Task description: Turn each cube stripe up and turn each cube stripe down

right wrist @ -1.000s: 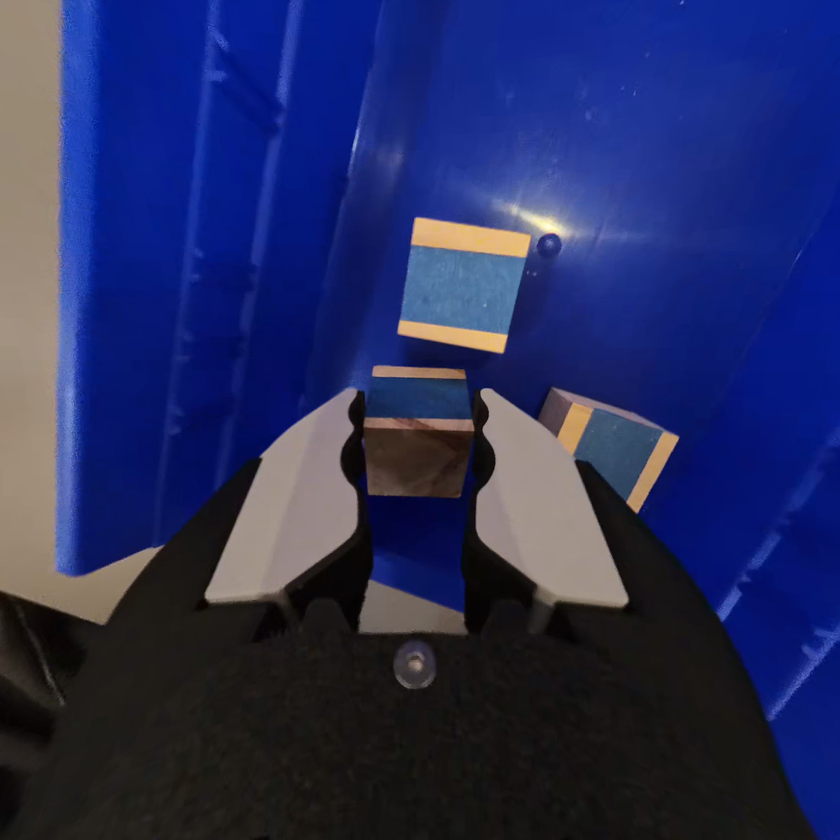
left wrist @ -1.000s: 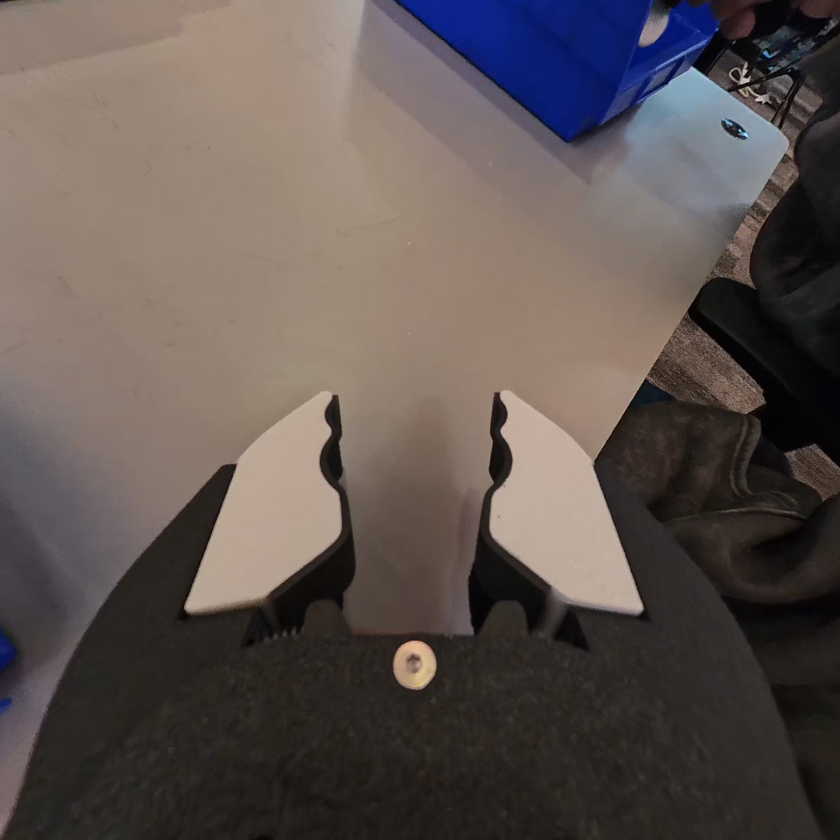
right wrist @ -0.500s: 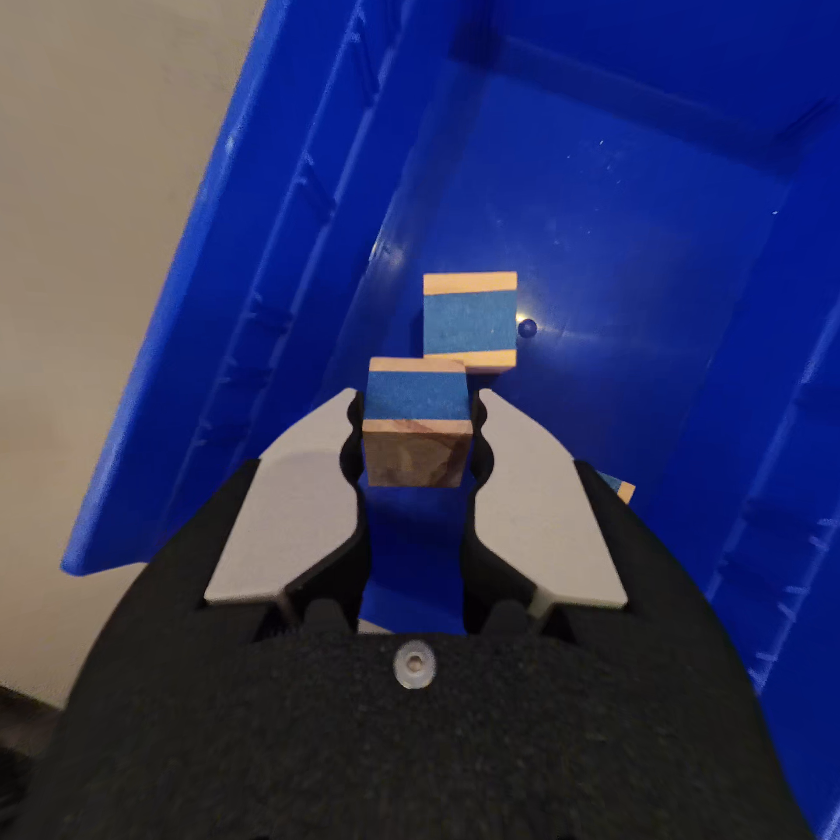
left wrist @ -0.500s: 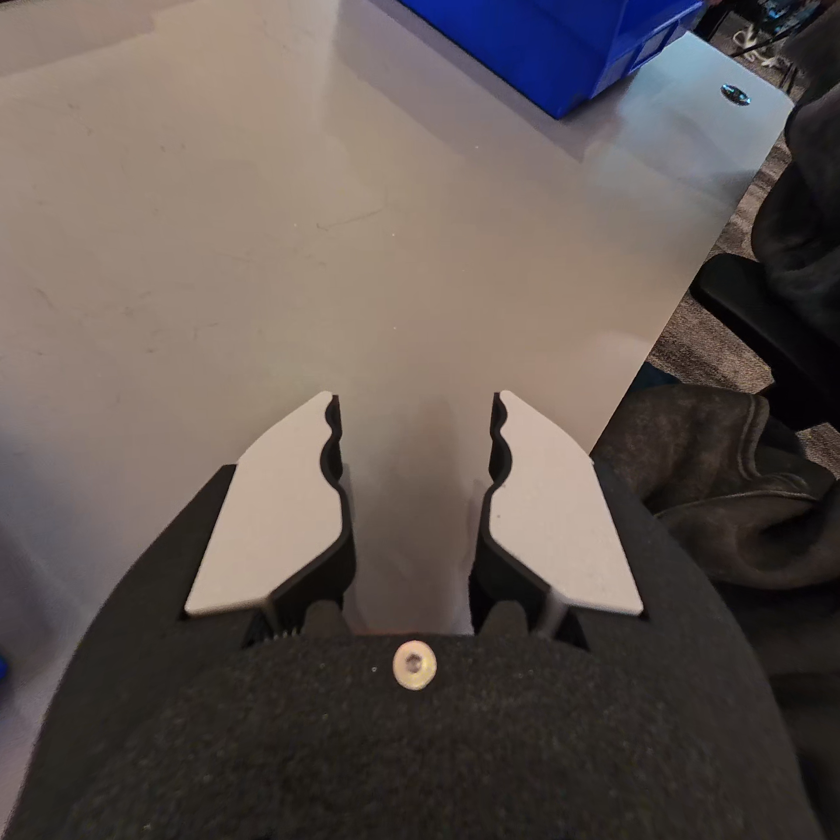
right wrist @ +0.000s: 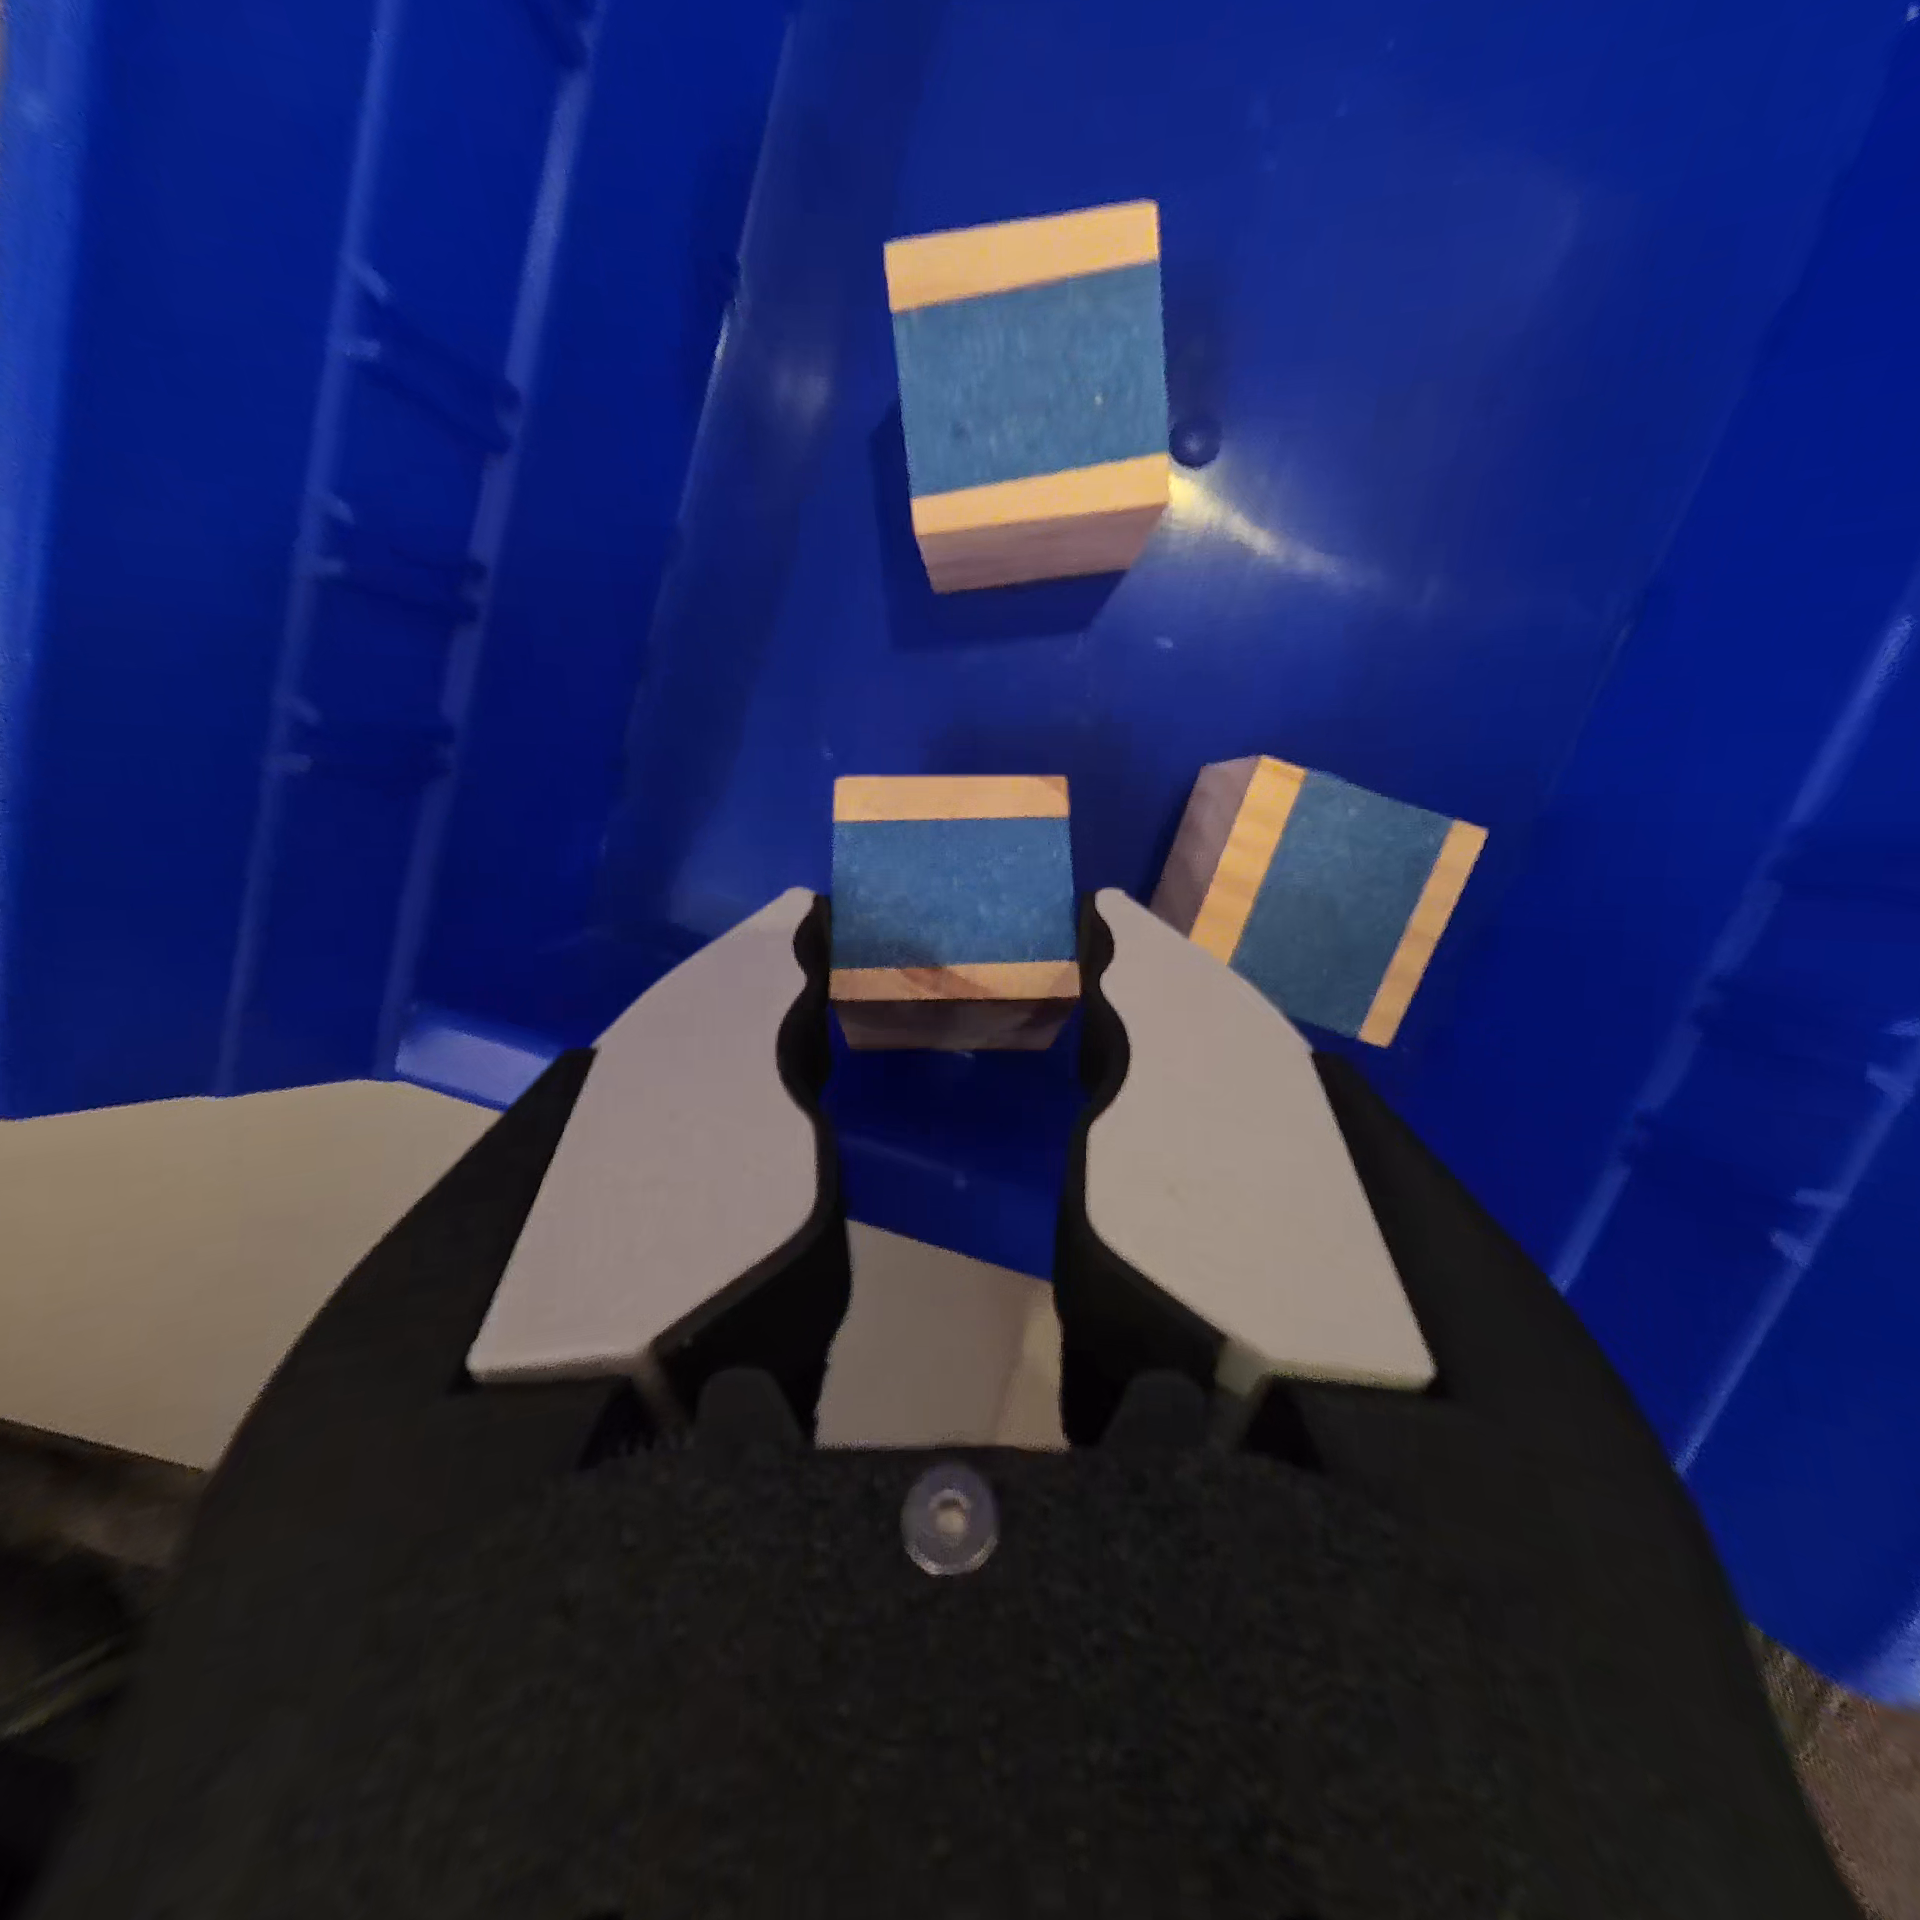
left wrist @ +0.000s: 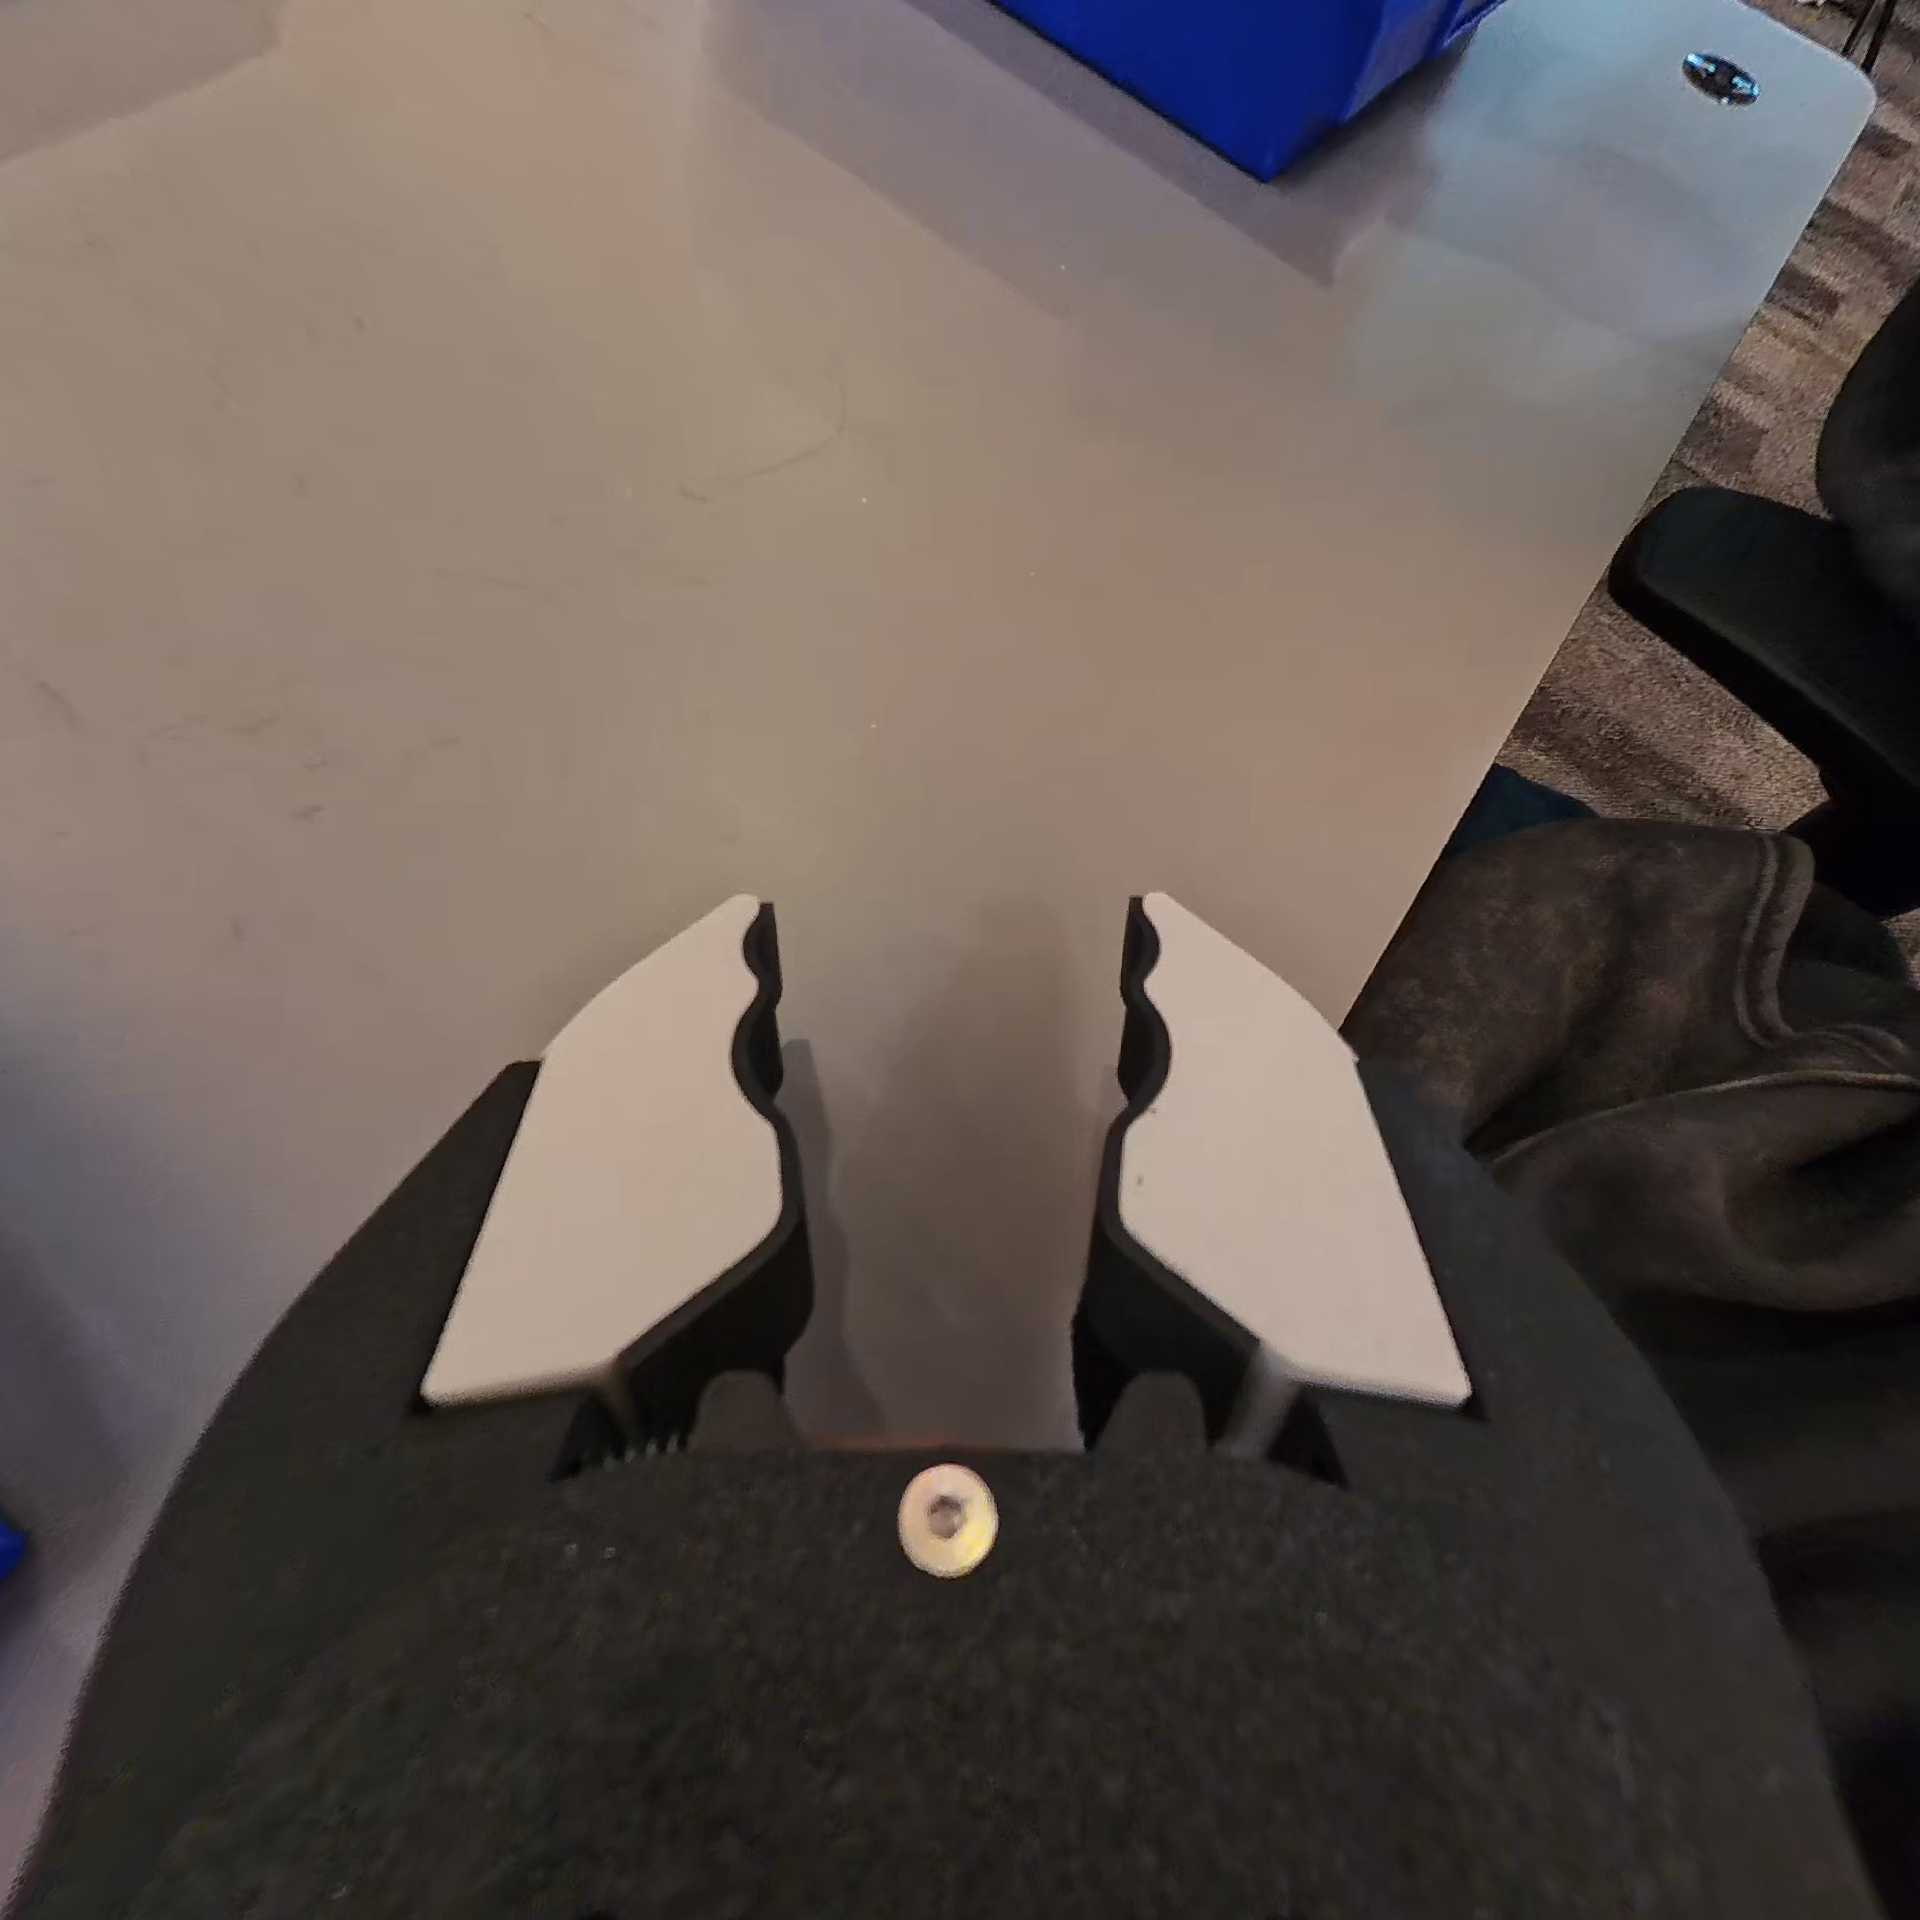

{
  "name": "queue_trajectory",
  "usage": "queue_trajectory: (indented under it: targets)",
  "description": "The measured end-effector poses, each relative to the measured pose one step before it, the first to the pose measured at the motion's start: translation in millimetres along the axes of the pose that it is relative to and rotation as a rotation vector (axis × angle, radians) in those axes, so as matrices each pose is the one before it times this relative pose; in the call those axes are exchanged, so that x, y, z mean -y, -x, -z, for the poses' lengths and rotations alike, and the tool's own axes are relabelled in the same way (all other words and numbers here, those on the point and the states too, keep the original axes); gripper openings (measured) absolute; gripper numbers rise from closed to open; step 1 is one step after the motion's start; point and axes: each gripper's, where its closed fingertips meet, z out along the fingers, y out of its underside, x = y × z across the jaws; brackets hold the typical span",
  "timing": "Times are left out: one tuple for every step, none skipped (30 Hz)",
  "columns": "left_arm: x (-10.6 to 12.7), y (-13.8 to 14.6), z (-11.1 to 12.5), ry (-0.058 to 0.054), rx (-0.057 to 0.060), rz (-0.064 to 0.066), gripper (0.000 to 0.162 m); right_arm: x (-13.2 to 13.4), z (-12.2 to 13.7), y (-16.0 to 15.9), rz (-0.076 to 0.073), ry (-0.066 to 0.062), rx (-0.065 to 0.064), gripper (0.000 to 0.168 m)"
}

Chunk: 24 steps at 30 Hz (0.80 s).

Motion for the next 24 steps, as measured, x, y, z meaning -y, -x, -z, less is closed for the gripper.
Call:
queue_trajectory:
  targets:
    - [-0.41, -0.30, -0.29, 0.0030, 0.0025, -0.0060, 0.062, -2.16, 0.32, 0.02, -0.0068, 0.0184, 0.0022, 0.045]
    - [-0.25, -0.17, -0.22, 0.0021, 0.0033, -0.0056, 0.062, -2.08, 0.17, 0.06, -0.0094, 0.0205, 0.0049, 0.045]
    - [-0.28, -0.24, -0.20, 0.0024, 0.0026, -0.0059, 0.062, -0.36, 0.09, -0.04, -0.0095, 0.0144, 0.0079, 0.045]
    - [-0.19, -0.13, -0.05, 0.0015, 0.0032, -0.0050, 0.062, 3.85, 0.19, 0.12, 0.0025, -0.0062, 0.0082, 0.045]
    - [0.24, -0.20, -0.03, -0.0009, 0.0026, -0.0047, 0.062, 6.78, 0.18, 0.21, 0.0047, -0.0240, 0.0064, 0.045]
    - [-0.01, -0.09, -0.10, 0.0004, 0.0014, -0.0038, 0.062, 7.29, -0.25, 0.71, 0.0084, -0.0240, 0.0061, 0.045]
    - [-0.14, -0.19, -0.19, 0.0015, 0.0012, -0.0023, 0.062, 6.56, -0.83, 0.96, 0.0081, -0.0170, 0.0054, 0.045]
    - [-0.21, -0.14, -0.17, 0.0007, 0.0009, -0.0020, 0.062, 5.94, -1.79, 0.75, 0.0074, -0.0121, 0.0020, 0.045]
    - [-0.09, 0.03, 0.14, 0.0010, 0.0012, -0.0016, 0.062, 4.77, -2.45, 0.12, 0.0112, -0.0039, -0.0023, 0.045]
    - [0.12, 0.25, 0.22, -0.0007, 0.0022, -0.0013, 0.062, 3.96, -2.79, -0.41, 0.0125, 0.0007, -0.0040, 0.045]
    - [0.26, 0.26, 0.24, -0.0012, 0.0020, -0.0019, 0.062, 2.03, -3.55, -0.83, 0.0065, 0.0111, -0.0014, 0.045]
    - [-0.03, 0.41, 0.27, 0.0011, 0.0020, -0.0017, 0.062, -0.34, -3.96, -1.04, -0.0031, 0.0266, 0.0017, 0.045]
    - [-0.10, 0.54, 0.22, 0.0009, 0.0022, -0.0010, 0.062, 0.46, -1.46, 0.50, -0.0066, 0.0160, 0.0101, 0.045]
    - [0.01, 0.38, 0.16, 0.0000, 0.0012, -0.0006, 0.062, -1.20, 0.40, -1.45, -0.0103, 0.0197, -0.0058, 0.045]
    - [-0.11, 0.09, 0.09, 0.0008, -0.0004, -0.0001, 0.063, -4.24, 0.38, -1.17, -0.0008, 0.0356, -0.0098, 0.045]
    - [-0.18, -0.07, -0.02, 0.0011, -0.0013, -0.0001, 0.063, -5.26, -0.20, -0.08, 0.0025, 0.0344, -0.0057, 0.045]
    - [-0.08, -0.32, -0.04, 0.0014, -0.0020, -0.0008, 0.063, -6.17, -0.72, 0.04, 0.0007, 0.0406, -0.0038, 0.045]
    - [-0.22, -0.40, -0.19, 0.0014, -0.0020, -0.0012, 0.063, -6.44, -1.61, 0.14, -0.0030, 0.0371, -0.0014, 0.045]
    - [-0.19, -0.61, -0.26, 0.0014, -0.0017, -0.0016, 0.063, -6.28, -2.03, 0.62, -0.0030, 0.0379, 0.0036, 0.046]
    - [-0.51, -0.86, -0.51, 0.0029, -0.0025, -0.0027, 0.063, -0.60, -0.08, 0.56, 0.0008, 0.0010, 0.0025, 0.045]
    - [-0.57, -0.73, -0.35, 0.0037, -0.0012, -0.0033, 0.063, -0.22, 0.08, -0.06, -0.0049, 0.0019, 0.0032, 0.046]
    - [-0.48, -0.55, -0.33, 0.0021, 0.0008, -0.0039, 0.063, 0.06, 0.08, -0.11, -0.0087, -0.0002, 0.0054, 0.045]
    - [-0.33, -0.51, -0.18, 0.0018, 0.0015, -0.0045, 0.063, 0.09, 0.15, -0.15, -0.0073, 0.0013, 0.0054, 0.045]
    - [-0.26, -0.22, -0.10, 0.0021, 0.0024, -0.0040, 0.063, 0.45, 0.00, -0.17, -0.0015, 0.0002, 0.0033, 0.045]
